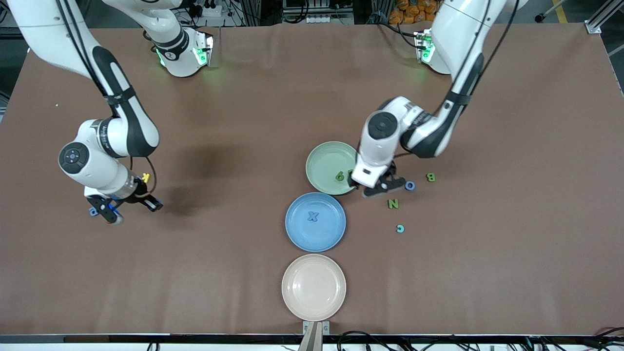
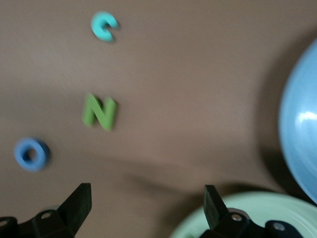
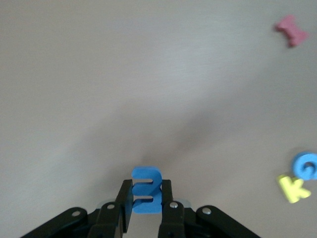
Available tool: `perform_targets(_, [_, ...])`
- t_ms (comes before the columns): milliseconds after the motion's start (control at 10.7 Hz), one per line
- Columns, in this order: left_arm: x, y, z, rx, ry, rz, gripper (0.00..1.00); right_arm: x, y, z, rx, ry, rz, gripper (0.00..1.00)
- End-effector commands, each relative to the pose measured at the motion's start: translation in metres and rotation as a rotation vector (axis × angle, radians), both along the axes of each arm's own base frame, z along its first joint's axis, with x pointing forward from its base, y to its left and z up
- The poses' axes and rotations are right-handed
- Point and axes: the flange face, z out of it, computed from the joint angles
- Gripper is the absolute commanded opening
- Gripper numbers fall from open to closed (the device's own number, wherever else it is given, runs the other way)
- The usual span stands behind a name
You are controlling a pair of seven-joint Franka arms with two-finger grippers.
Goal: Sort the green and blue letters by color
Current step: 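Drop the E on the blue plate while the left gripper grasps the green N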
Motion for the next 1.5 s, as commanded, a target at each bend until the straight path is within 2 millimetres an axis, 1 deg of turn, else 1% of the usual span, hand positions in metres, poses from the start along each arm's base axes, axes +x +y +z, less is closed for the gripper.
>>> perform_targets(0, [0.046, 0.028, -0.016, 0.011, 0.001, -0.048, 1.0, 0.011, 0.076, 0.024, 0.007, -0.025, 0.101, 0.0])
perform_targets(94, [0.059, 0.038, -0.02, 0.008, 0.0, -0.049, 1.0, 0.012, 0.109, 0.026, 0.011, -0.04, 0.152, 0.0])
perform_targets(188, [0.068, 0.038, -0.025, 0.0, -0.002, -0.05, 1.0, 0.015, 0.146, 0.028, 0.016, -0.056, 0.208, 0.0])
perform_targets(281, [0.076, 0.042, -0.032, 0.001, -0.002, -0.047, 1.0, 0.018, 0.176, 0.032, 0.022, -0.074, 0.25, 0.0])
perform_targets(375, [0.079, 0.043, -0.035, 0.001, -0.002, -0.048, 1.0, 0.018, 0.206, 0.031, 0.029, -0.083, 0.289, 0.0])
perform_targets(469, [0.078, 0.043, -0.038, 0.003, 0.002, -0.048, 1.0, 0.02, 0.228, 0.032, 0.034, -0.096, 0.32, 0.0])
perform_targets(562, [0.076, 0.045, -0.045, 0.008, 0.014, -0.053, 1.0, 0.019, 0.262, 0.029, 0.039, -0.11, 0.374, 0.0])
perform_targets(656, [0.076, 0.052, -0.052, 0.011, 0.033, -0.073, 1.0, 0.022, 0.284, 0.02, 0.04, -0.116, 0.403, 0.0])
perform_targets(750, [0.075, 0.057, -0.053, 0.027, 0.064, -0.092, 1.0, 0.024, 0.306, 0.019, 0.049, -0.138, 0.439, 0.0])
perform_targets(844, [0.074, 0.062, -0.052, 0.043, 0.094, -0.101, 1.0, 0.025, 0.324, 0.019, 0.054, -0.156, 0.467, 0.0])
perform_targets(1031, [0.073, 0.066, -0.049, 0.04, 0.118, -0.117, 1.0, 0.019, 0.366, 0.014, 0.065, -0.189, 0.576, 0.0])
perform_targets(1125, [0.068, 0.066, -0.05, 0.041, 0.127, -0.12, 1.0, 0.014, 0.382, 0.013, 0.07, -0.201, 0.604, 0.0])
perform_targets(1219, [0.061, 0.065, -0.047, 0.034, 0.137, -0.119, 1.0, 0.009, 0.396, 0.01, 0.074, -0.213, 0.634, 0.01])
perform_targets(1312, [0.061, 0.064, -0.041, 0.022, 0.137, -0.109, 1.0, 0.006, 0.409, 0.004, 0.082, -0.237, 0.662, 0.02])
perform_targets(1406, [0.061, 0.063, -0.039, 0.011, 0.137, -0.102, 1.0, 0.004, 0.418, -0.001, 0.099, -0.281, 0.671, 0.13])
